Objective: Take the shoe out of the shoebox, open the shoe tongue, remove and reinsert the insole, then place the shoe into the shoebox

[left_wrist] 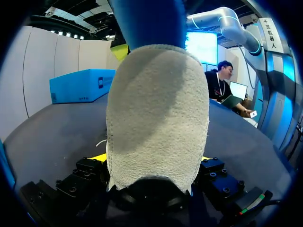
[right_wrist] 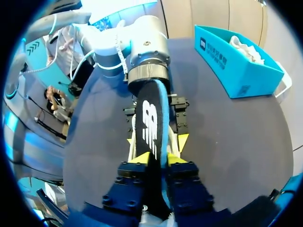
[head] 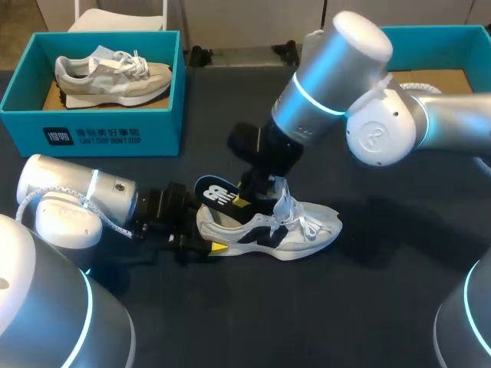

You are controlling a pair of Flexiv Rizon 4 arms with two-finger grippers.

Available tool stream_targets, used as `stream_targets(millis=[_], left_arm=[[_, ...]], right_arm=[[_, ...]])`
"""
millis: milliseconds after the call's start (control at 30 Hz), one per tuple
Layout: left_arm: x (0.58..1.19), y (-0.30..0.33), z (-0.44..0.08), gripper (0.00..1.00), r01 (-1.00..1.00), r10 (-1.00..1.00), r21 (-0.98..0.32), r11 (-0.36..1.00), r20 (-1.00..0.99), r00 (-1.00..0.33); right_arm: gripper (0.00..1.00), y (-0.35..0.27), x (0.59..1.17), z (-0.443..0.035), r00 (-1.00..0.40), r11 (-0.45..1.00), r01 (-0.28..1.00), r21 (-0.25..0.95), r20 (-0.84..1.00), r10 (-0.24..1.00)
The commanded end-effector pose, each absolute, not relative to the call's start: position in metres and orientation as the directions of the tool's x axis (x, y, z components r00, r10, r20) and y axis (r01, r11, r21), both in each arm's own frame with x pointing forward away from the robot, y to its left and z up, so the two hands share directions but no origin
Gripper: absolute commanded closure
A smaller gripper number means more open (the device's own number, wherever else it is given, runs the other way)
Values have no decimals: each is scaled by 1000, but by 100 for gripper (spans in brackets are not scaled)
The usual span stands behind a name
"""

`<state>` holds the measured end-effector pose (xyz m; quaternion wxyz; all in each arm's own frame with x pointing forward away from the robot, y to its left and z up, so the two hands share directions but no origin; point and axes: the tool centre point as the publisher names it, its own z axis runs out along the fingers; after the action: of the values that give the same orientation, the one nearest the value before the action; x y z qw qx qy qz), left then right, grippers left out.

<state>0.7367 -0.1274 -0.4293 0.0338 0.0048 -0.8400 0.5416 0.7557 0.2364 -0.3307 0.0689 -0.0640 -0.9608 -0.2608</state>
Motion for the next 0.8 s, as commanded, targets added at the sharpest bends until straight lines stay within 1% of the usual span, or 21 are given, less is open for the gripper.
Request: stream_targets(millis=[33,133,433,633,800], left_arm=[[740,-127,-434,100,-45,29,-909,415,63,-998],[740,-127,-434,100,-45,29,-909,415,63,-998],[740,-127,-434,100,-45,29,-909,415,63,-998],[740,-127,-434,100,-45,29,-909,415,63,-998],[740,-127,-434,100,-45,29,-909,415,63,-998]], right_arm=[[100,239,757,-331,-986,840,143,523,153,73],[100,239,758,-325,-990,813,132,568,109,84],[100,243,777,-298,-991,777,125,617,48,122],[100,249,791,-274,-983,725,140,675,5,185],[100,251,810,-253,-978,693,119,711,-36,205]])
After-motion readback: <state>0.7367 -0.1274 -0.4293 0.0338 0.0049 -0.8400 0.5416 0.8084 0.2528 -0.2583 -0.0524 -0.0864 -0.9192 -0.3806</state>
